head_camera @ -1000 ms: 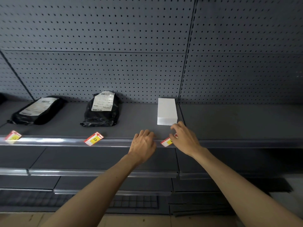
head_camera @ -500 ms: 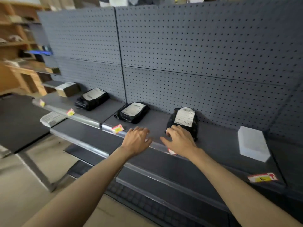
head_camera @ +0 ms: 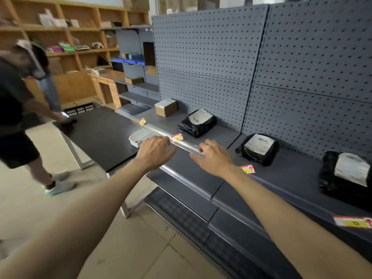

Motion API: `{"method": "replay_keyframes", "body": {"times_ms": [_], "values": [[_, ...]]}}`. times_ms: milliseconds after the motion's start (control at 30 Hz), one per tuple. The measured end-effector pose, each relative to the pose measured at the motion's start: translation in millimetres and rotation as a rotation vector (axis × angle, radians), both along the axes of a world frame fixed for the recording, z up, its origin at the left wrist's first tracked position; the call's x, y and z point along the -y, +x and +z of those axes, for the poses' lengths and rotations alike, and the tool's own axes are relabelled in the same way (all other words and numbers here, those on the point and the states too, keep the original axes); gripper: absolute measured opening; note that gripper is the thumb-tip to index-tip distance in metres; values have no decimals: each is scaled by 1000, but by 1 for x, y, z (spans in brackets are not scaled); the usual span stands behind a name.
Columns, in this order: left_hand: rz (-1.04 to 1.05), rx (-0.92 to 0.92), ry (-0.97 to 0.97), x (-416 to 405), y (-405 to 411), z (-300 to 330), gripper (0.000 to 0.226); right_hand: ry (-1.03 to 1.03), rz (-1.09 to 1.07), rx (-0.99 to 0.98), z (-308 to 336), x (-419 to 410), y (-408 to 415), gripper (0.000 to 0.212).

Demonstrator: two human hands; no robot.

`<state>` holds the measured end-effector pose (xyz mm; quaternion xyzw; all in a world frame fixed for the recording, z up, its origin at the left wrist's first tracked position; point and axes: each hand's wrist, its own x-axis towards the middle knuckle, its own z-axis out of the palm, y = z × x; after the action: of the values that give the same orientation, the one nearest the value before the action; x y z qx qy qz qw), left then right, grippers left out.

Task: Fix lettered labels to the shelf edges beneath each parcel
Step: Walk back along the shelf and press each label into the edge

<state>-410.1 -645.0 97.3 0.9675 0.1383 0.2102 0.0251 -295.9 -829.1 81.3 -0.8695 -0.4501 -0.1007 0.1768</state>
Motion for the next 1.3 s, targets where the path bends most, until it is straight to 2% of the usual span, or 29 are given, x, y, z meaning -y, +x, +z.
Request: {"method": "replay_keyframes", "body": {"times_ms": [333,667,900,1067,1300], "values": [[98,8,20,-167,-1,-16,35,-24,89,25,-4,-186,8,44],[66,-30,25,-349,69,-24,32,-22,54,9,-25,-356,84,32],[55,-59,-39,-445,114,-37,29,-65,14,-3,-37,-437,126,32],[-45,-94,-67,-494,152,-63,23,-114,-59,-7,-55,-478,151,35],[-266,-168,-118,-548,213,-96,19,-116,-240,-37,-81,-522,167,22]]}}
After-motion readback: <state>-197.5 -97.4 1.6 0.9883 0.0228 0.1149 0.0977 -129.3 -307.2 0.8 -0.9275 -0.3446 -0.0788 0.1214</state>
